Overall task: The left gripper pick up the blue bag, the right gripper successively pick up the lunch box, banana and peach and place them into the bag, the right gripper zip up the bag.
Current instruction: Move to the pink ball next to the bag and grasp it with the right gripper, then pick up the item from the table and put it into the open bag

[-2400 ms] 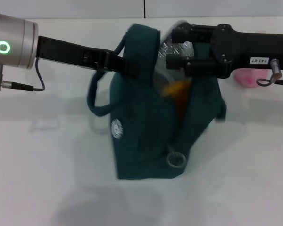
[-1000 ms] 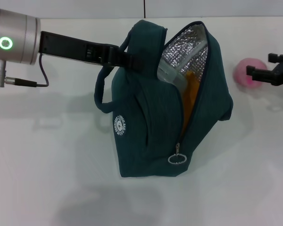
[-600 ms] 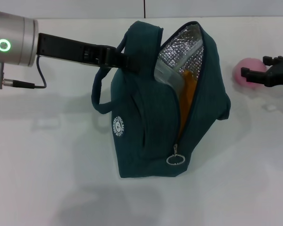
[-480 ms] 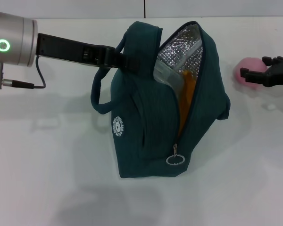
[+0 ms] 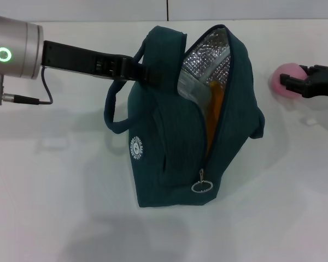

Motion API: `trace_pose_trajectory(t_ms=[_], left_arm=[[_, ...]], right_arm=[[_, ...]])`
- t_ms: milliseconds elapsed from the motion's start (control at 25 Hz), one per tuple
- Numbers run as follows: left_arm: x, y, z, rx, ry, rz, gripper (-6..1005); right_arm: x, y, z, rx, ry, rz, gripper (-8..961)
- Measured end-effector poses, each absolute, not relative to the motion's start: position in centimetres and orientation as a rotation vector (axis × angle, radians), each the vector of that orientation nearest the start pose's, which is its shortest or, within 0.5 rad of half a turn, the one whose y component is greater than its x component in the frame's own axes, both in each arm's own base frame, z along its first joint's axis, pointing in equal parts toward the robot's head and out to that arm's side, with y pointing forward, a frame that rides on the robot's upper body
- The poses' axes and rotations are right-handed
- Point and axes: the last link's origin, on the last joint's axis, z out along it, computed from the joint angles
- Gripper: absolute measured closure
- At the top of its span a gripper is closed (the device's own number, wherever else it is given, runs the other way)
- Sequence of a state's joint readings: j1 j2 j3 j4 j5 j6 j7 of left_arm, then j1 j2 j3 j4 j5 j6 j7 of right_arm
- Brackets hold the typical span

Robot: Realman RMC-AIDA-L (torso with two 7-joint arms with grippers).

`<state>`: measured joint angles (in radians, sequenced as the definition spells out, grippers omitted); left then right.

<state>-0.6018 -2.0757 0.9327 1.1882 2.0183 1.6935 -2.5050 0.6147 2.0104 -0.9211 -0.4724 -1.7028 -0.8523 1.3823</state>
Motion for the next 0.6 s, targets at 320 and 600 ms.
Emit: trace_pose_trajectory(t_ms=[320,600], left_arm=[[-16.0,35.4,4.6,-2.716,-1.383,-0.521,954],[-16.2,35.3,4.7,-2.714,-1.384,-0.525,954]], right_arm=[[29.6,41.1,0.6,-2.233,0.78,0.41,536],[28.7,40.9,3.2,-2.185,0.74,0.561,747]])
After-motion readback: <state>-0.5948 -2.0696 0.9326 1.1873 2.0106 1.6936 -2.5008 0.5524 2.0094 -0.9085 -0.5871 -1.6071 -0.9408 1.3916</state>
